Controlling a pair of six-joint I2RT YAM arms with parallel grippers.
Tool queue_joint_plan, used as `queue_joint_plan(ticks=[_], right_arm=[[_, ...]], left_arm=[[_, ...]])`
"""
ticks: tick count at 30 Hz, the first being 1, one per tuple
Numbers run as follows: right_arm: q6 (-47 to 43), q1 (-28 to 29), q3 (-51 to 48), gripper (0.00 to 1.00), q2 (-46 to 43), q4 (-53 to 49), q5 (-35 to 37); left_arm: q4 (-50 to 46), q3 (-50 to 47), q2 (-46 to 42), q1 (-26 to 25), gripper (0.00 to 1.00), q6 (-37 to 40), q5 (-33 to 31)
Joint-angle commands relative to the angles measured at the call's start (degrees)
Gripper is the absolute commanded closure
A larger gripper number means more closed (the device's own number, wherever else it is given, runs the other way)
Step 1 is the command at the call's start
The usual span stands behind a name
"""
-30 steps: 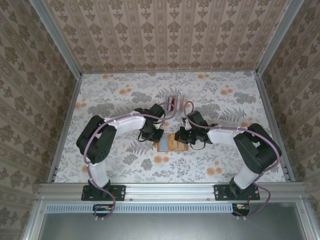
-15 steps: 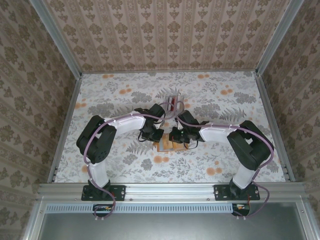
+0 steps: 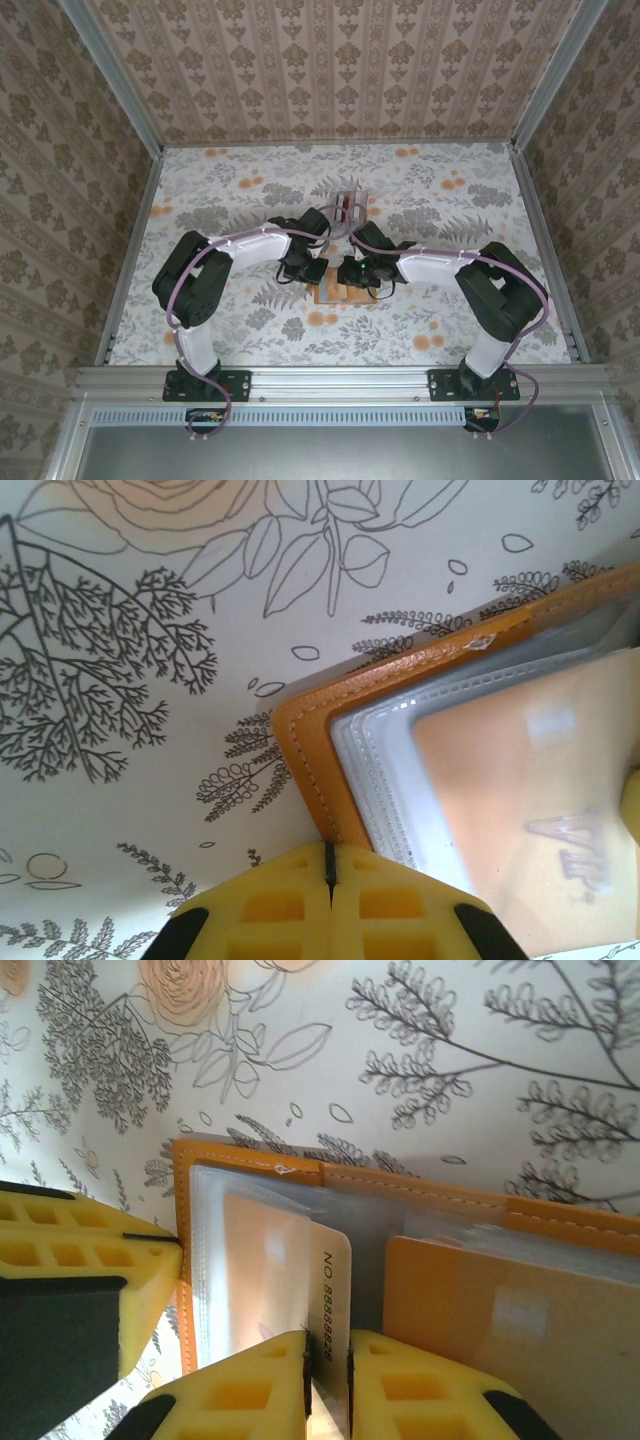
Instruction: Put the credit cards into the card holder
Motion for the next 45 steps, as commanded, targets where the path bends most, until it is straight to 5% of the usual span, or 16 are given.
queue_joint_plan(ticks=[1,11,18,35,45], right_arm=[[-1.99,0.19,1.07,0.82,-2.36,-6.7,2.84],[-2.72,-0.19,1.03,0.75,-4.52,-8.65,2.2],[-2.78,-0.19,0.65,0.88,-3.18,-7.73,1.7],[-1.95,1.84,2.86,0.89,3.1,-5.32,0.55],[-2.31,1.49,1.37,0.9,2.84,-5.8,1.52]], left_arm=[[0.15,-2.12,-0.59,-0.43,0.95,-1.39,0.7],[1.12,-2.8,-1.36,0.44,0.95,-1.78,1.72],[1.53,-2.95,-1.19,0.4,0.95,-1.95,2.27],[3.08,-3.39,-1.53,0.53,0.95,-3.39,4.52],[15.85,-10.54,-4.59,6.12,0.94,-8.98,19.57]])
